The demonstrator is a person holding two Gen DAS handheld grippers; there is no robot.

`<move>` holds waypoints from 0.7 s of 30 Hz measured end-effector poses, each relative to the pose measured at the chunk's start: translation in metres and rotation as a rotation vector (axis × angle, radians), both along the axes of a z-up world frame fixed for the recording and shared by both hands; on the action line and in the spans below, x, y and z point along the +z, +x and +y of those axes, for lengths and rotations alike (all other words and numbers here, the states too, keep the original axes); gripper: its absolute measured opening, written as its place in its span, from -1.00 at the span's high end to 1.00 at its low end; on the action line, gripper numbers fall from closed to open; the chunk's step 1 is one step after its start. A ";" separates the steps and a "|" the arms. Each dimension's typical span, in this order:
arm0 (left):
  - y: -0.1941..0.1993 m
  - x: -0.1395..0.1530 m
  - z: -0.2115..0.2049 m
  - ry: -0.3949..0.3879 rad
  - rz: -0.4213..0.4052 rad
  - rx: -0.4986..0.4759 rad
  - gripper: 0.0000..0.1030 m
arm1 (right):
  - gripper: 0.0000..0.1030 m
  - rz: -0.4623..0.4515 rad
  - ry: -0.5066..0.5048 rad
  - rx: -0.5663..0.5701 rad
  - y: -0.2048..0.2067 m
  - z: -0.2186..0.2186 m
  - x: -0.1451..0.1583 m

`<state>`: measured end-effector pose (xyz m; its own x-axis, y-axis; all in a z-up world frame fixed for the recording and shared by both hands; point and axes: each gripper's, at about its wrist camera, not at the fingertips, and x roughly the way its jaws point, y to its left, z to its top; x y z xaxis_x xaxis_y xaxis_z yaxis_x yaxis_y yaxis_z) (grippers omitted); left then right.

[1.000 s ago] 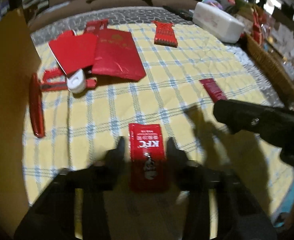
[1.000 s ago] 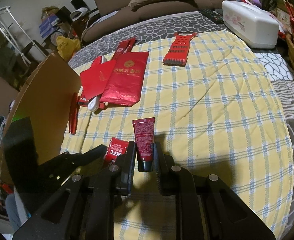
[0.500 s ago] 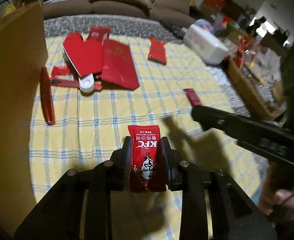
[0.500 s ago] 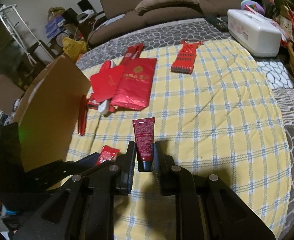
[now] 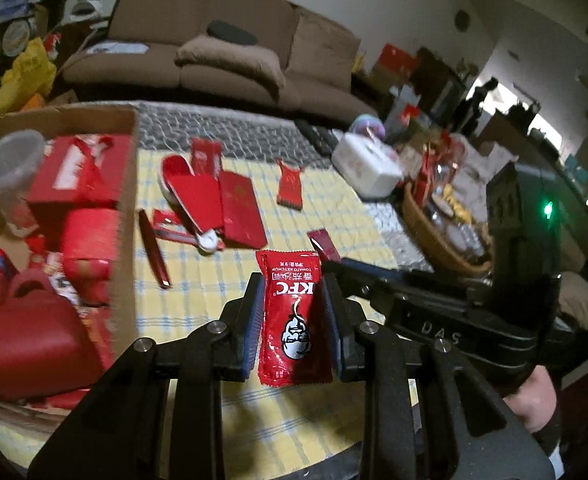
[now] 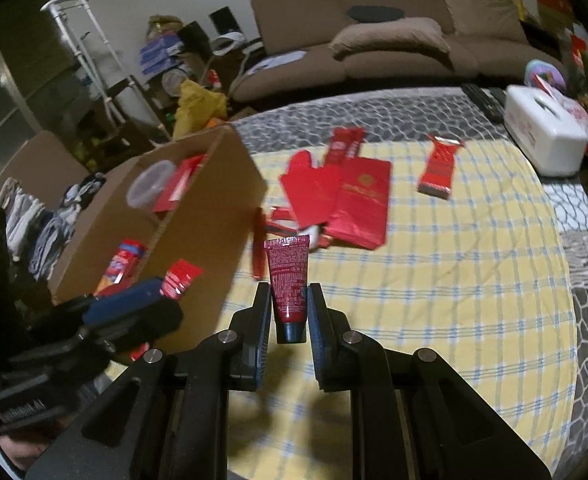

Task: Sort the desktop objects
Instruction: 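Lift the ketchup packet with the left tool toward the box while the right holds the tube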

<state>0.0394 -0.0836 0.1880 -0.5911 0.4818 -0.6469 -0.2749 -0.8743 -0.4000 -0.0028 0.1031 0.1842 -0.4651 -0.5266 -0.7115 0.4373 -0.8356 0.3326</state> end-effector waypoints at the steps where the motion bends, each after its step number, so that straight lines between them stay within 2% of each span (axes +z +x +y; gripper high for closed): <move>1: 0.002 0.004 -0.008 0.002 0.008 0.013 0.50 | 0.67 0.003 -0.004 0.010 0.003 -0.005 0.004; 7: 0.004 0.006 -0.064 0.019 -0.005 0.120 0.50 | 0.67 0.019 -0.024 0.091 0.020 -0.046 0.023; 11: 0.006 -0.001 -0.100 0.060 -0.033 0.184 0.50 | 0.67 0.024 -0.014 0.155 0.030 -0.082 0.029; 16: 0.009 -0.005 -0.128 0.070 -0.045 0.222 0.50 | 0.67 0.013 0.012 0.213 0.035 -0.124 0.025; 21: 0.012 -0.008 -0.147 0.081 -0.051 0.242 0.49 | 0.67 -0.015 0.032 0.220 0.032 -0.151 0.011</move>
